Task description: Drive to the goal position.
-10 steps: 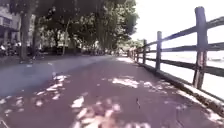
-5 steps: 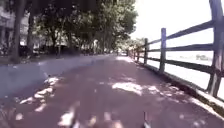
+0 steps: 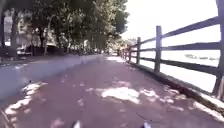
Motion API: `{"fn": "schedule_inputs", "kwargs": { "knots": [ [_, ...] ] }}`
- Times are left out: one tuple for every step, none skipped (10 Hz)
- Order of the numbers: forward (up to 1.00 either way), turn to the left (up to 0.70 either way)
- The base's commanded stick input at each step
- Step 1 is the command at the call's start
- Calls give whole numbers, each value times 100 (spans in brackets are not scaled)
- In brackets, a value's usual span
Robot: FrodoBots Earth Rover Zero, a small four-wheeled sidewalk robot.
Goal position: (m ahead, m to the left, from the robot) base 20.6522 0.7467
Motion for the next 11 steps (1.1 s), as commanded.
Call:
{"fn": "schedule_inputs", "kwargs": {
  "knots": [
    [70, 0],
    [70, 0],
    [70, 0],
    [70, 0],
    [70, 0],
    [70, 0],
    [70, 0],
    [70, 0],
    [70, 0],
    [70, 0],
    [70, 0]
  ]
}}
